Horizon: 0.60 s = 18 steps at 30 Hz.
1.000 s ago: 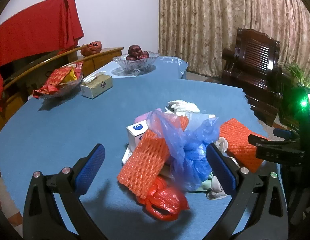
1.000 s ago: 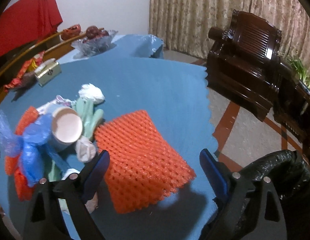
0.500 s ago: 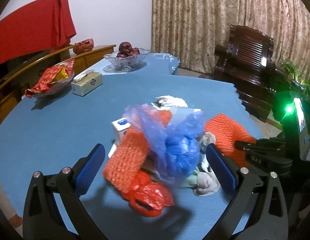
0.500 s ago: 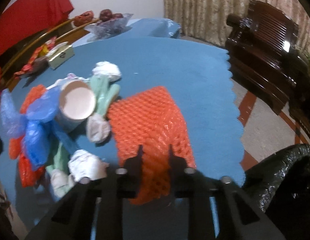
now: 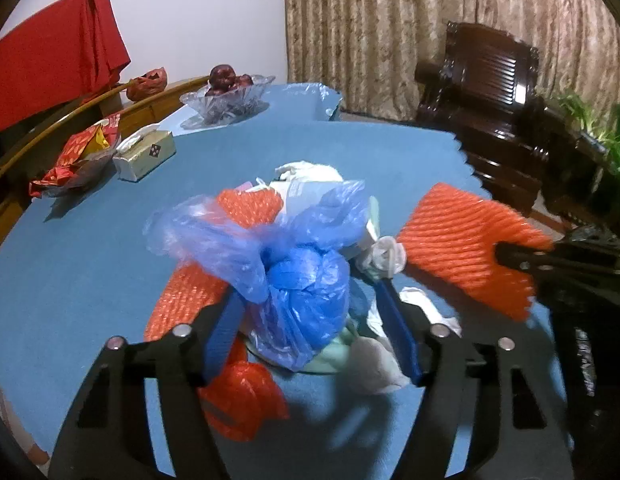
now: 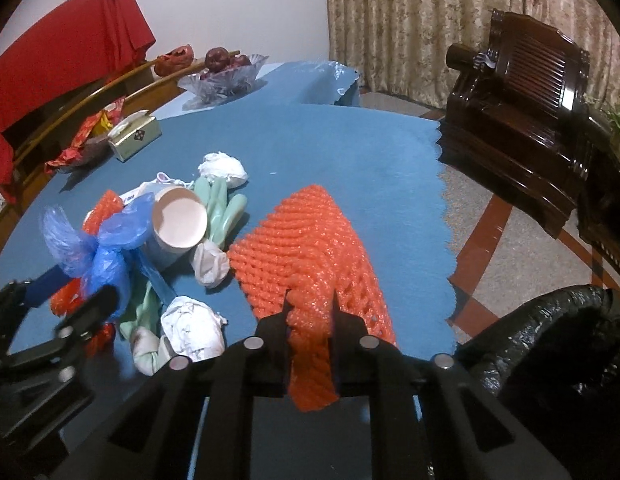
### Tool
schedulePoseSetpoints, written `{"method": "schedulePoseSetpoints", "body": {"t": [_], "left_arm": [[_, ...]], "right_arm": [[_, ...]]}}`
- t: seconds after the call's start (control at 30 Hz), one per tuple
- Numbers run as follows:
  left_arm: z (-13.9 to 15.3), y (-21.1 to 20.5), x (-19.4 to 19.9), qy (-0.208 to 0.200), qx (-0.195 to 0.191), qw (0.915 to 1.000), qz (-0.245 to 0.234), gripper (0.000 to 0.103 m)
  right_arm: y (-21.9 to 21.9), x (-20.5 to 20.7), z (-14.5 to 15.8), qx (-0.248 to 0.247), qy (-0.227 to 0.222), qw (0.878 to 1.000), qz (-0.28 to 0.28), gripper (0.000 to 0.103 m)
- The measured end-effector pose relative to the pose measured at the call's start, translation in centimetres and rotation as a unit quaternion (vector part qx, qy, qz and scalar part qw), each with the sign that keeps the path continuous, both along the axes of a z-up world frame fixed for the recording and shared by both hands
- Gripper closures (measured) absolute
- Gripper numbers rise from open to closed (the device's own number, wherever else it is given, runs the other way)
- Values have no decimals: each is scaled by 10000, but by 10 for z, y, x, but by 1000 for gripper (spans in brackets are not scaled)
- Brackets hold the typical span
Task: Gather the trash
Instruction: 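Grasp the blue plastic bag with the left tool while the right tool grasps an orange foam net, then carry the blue bag and orange net over the bin and open both tools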
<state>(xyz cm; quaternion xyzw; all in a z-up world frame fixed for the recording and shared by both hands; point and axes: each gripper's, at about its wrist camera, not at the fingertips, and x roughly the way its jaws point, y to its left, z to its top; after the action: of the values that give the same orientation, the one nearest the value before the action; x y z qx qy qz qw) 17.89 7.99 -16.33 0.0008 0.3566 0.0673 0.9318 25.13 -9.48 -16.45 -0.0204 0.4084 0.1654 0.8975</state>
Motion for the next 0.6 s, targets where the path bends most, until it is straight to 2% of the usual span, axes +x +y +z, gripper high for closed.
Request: {"method": "schedulePoseSetpoints", "body": {"t": [0.07, 0.17, 0.3, 0.6], "left_arm": [[-4, 2, 6, 52, 1, 10000, 43, 58], [-8, 10, 12, 66, -148, 9998, 92, 66], [3, 15, 9, -127, -195, 9996, 150, 69], [51, 4, -25, -673, -310, 9972, -90, 70]], "right_arm": [[-1, -1, 0, -2, -5, 10000, 16, 88], [-1, -2, 1, -4, -32, 10000, 22, 88], [-2, -8, 8, 58, -123, 9999, 59, 88], [-11, -31, 45, 242, -611, 9978, 71, 88]]}}
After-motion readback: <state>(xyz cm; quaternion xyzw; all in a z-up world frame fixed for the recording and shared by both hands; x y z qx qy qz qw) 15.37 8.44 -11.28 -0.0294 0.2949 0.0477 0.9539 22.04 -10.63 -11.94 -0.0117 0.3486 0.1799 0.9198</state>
